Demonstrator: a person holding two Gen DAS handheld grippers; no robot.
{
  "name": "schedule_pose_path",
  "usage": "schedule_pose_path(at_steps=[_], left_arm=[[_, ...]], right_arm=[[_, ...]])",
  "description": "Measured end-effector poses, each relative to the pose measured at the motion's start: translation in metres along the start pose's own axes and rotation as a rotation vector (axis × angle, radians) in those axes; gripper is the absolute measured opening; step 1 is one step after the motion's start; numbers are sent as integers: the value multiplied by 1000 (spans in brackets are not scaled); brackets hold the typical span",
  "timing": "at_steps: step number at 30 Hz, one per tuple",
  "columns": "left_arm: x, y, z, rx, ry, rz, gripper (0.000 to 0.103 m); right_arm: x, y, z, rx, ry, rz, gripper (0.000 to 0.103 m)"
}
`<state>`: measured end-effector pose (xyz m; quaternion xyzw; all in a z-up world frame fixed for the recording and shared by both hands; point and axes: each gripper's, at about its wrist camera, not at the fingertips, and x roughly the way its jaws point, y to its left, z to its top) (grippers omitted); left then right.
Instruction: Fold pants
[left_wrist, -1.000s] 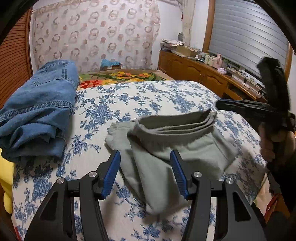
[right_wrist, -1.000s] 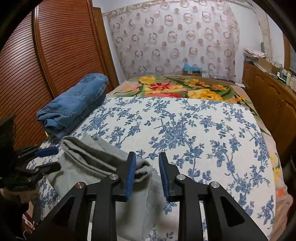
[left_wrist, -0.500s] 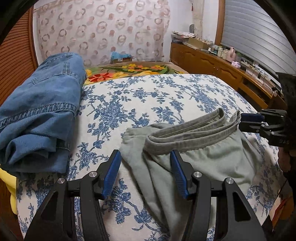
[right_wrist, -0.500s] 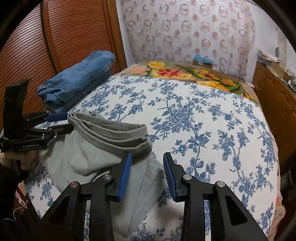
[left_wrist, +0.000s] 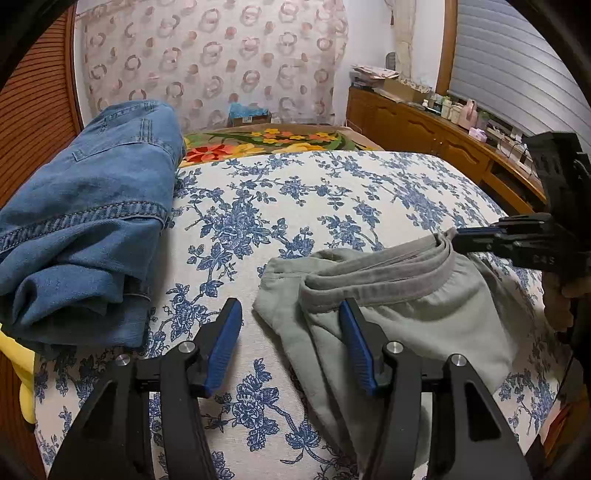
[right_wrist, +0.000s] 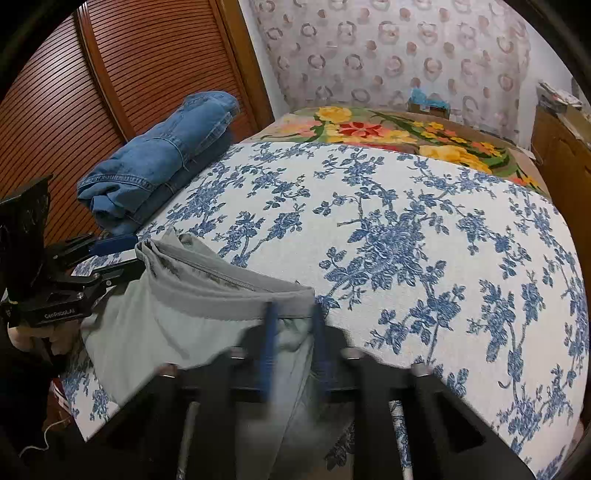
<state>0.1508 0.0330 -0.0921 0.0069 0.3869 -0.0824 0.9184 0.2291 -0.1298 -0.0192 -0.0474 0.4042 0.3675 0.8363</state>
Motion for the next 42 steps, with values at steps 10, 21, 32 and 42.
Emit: schedule_pose_path(at_steps=[10, 21, 32, 42], left_arm=[[-33, -6, -4, -4, -69, -28, 57], [-61, -20, -46, 7, -59, -89, 51], [-57, -30, -70, 5, -10, -141, 38], [-45, -33, -70, -3, 17, -153, 37]], right_arm=[[-14, 11, 3, -2, -105, -123, 5], [-54, 31, -37, -29, -67, -155, 29], [-89, 49, -89, -4, -26, -115, 30], [-80, 44, -93, 28, -13, -72, 30]])
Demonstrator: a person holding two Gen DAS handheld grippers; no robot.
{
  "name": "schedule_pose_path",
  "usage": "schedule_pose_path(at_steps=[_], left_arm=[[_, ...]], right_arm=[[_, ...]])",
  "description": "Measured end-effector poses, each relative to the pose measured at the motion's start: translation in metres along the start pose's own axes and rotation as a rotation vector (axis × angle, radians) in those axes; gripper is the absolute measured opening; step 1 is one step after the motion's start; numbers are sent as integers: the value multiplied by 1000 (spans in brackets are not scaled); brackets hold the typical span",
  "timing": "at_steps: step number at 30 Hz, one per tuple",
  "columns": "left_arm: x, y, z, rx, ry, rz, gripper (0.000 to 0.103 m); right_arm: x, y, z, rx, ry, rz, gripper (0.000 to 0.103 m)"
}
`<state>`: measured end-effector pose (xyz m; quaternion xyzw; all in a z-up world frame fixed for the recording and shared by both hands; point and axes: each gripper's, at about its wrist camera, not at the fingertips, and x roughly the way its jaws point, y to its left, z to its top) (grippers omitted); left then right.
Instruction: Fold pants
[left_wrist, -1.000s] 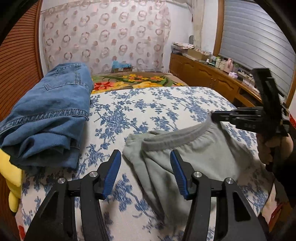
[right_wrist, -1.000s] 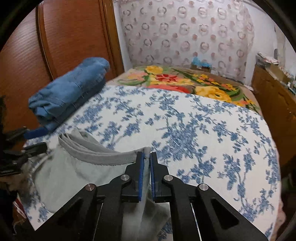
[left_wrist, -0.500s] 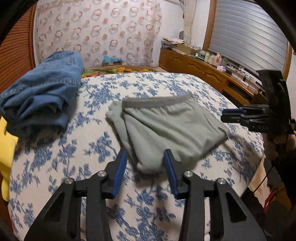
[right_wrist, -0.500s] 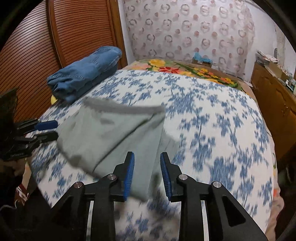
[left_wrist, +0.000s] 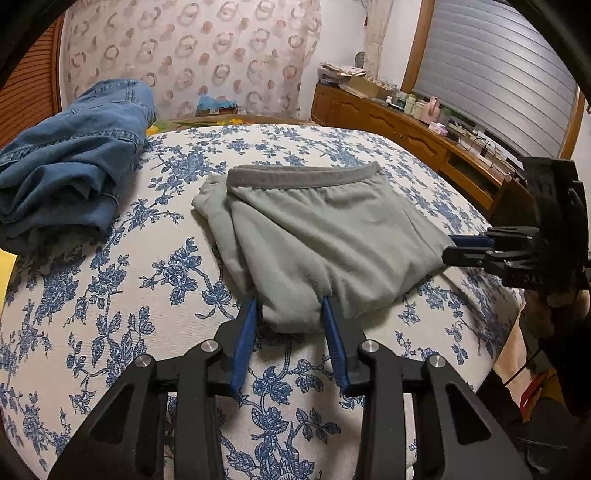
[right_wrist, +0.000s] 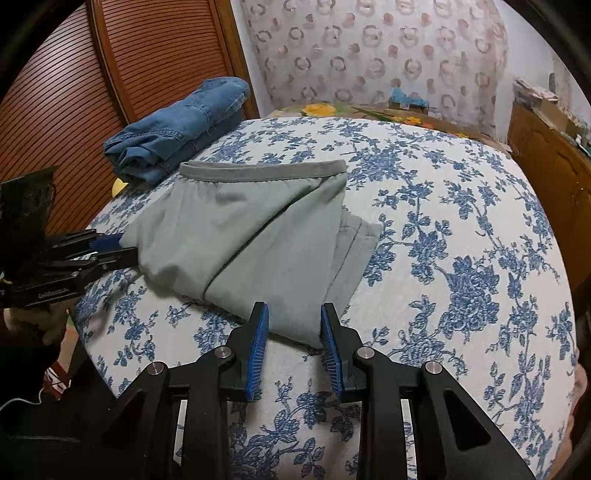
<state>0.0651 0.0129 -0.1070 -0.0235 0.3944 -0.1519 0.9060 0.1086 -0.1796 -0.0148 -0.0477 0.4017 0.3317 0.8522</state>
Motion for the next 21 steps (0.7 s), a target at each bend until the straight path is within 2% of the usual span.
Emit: schedule_pose_path(at_steps=[2, 4, 6, 9, 14, 17, 21], left_arm=[[1, -1, 0, 4, 0, -7, 31], [1, -2, 0, 7, 0, -16, 21], [-2, -3, 0, 5, -11, -16, 13], [-8, 2, 2, -12, -32, -12, 9], [-24, 14, 4, -54, -91, 10, 8], [-24, 16, 2, -54, -84, 8, 8], [-25, 16, -1, -58, -80, 3, 8]], right_arm=[[2, 1, -2, 1, 2, 3, 29], [1, 1, -3, -2, -1, 10, 15], [1, 1, -4, -5, -7, 4, 9], [-5, -2, -4, -5, -29, 3, 4], [-21, -6, -6, -14, -77, -66, 3], [-32, -10, -9, 2, -100, -77, 3], [-34, -7, -16, -2, -88, -79, 3]])
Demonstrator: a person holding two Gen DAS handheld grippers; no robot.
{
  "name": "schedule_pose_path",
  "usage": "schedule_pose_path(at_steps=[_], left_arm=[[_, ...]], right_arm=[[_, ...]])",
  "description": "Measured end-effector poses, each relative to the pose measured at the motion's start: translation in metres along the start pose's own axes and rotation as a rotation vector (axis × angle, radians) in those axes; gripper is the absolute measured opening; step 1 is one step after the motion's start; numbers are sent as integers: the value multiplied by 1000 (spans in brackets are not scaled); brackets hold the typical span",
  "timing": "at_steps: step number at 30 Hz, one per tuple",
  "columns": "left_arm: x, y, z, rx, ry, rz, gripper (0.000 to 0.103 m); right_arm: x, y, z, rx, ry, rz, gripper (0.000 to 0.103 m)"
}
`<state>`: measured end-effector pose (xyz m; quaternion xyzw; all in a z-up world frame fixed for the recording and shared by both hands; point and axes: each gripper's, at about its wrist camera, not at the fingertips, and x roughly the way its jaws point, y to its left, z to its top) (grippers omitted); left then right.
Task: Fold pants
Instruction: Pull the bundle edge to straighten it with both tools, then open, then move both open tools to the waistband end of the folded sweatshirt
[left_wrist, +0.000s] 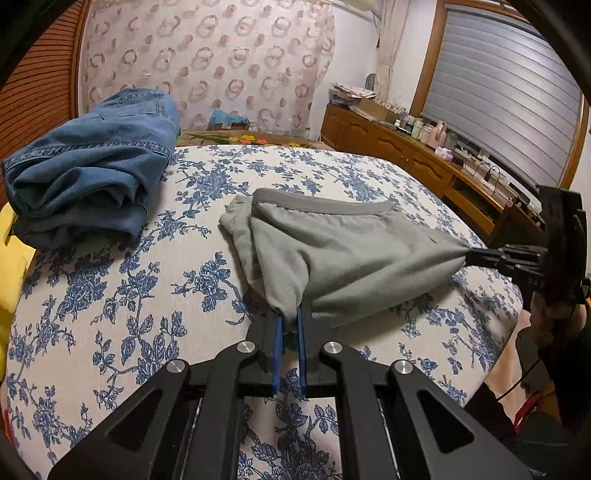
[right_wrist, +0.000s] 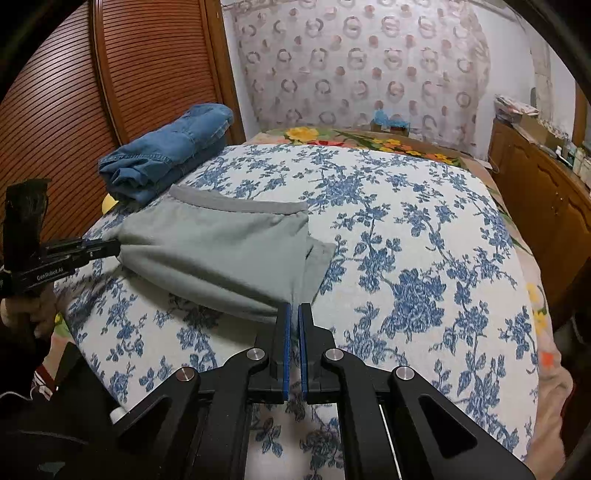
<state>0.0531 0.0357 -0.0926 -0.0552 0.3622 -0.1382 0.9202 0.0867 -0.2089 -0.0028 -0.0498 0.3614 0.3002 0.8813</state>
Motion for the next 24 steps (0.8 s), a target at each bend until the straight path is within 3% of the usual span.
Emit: schedule_pose_path(at_steps=[4, 10, 14, 17, 18, 19, 21, 24], left_arm=[[-7, -6, 0, 17, 12, -10, 8], [-13, -13, -8, 39, 39, 9, 8], [-9, -12, -9, 38, 55, 25, 25], [-9, -8, -6, 30, 38, 39, 54], [-8, -6, -4, 25, 36, 39, 69], [-7, -5, -3, 18, 42, 42, 76], [-3, -3, -2, 14, 50, 44, 80], [2, -2, 0, 18, 52, 55, 80]], right_arm=[[-7, 3, -4, 3, 11, 39, 3], [-20, 6, -6, -11, 15, 32, 3], [-22, 6, -4, -2, 21, 11, 10], [-19, 6, -1, -6, 25, -10, 18], [-17, 6, 0, -6, 27, -13, 25], [-15, 6, 2, -5, 29, -10, 34], [-8, 6, 4, 3, 35, -13, 44], [4, 7, 7, 3, 45, -26, 49]])
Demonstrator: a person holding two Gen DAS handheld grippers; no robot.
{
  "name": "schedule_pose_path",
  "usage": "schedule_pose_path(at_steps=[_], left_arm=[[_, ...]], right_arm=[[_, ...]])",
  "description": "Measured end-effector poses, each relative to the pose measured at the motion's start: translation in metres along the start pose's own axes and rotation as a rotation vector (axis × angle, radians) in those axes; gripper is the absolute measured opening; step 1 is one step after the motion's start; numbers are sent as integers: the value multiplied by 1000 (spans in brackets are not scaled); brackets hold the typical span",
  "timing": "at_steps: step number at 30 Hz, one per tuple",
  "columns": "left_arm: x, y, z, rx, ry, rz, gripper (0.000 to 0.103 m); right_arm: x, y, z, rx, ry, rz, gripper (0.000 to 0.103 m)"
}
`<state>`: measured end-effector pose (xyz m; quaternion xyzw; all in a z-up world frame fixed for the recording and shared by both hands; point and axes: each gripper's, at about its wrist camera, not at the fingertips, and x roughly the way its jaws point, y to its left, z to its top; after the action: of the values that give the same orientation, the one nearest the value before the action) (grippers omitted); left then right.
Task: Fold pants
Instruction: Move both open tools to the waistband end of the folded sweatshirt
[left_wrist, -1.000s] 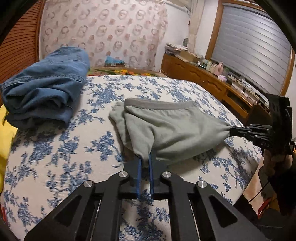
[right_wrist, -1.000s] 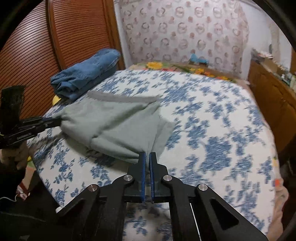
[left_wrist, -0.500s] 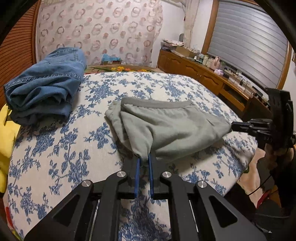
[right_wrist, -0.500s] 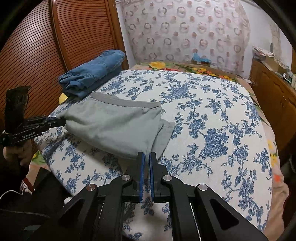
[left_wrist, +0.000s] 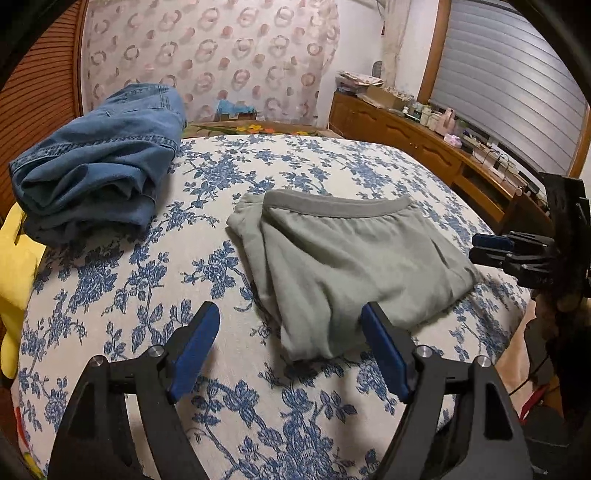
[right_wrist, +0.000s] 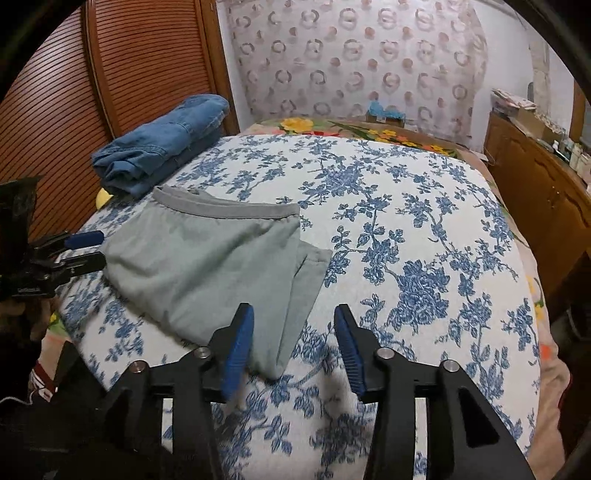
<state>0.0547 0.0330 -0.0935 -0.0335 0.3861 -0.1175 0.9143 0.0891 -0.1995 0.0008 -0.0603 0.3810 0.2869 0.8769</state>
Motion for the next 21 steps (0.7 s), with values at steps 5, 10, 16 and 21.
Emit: schedule_pose_path(at_steps=[5, 10, 16, 21], left_arm=[[8, 2, 9, -5, 1, 1, 80], [15, 2, 21, -3, -5, 16, 80], [23, 3, 35, 7, -10, 31, 80], [29, 4, 41, 20, -6, 39, 80]], right_arm=[[15, 2, 8, 16, 11, 3, 52], [27, 2, 19, 23, 11, -10, 60], [43, 2, 29, 28, 22, -22, 63], [56, 0, 33, 26, 48, -47, 63]])
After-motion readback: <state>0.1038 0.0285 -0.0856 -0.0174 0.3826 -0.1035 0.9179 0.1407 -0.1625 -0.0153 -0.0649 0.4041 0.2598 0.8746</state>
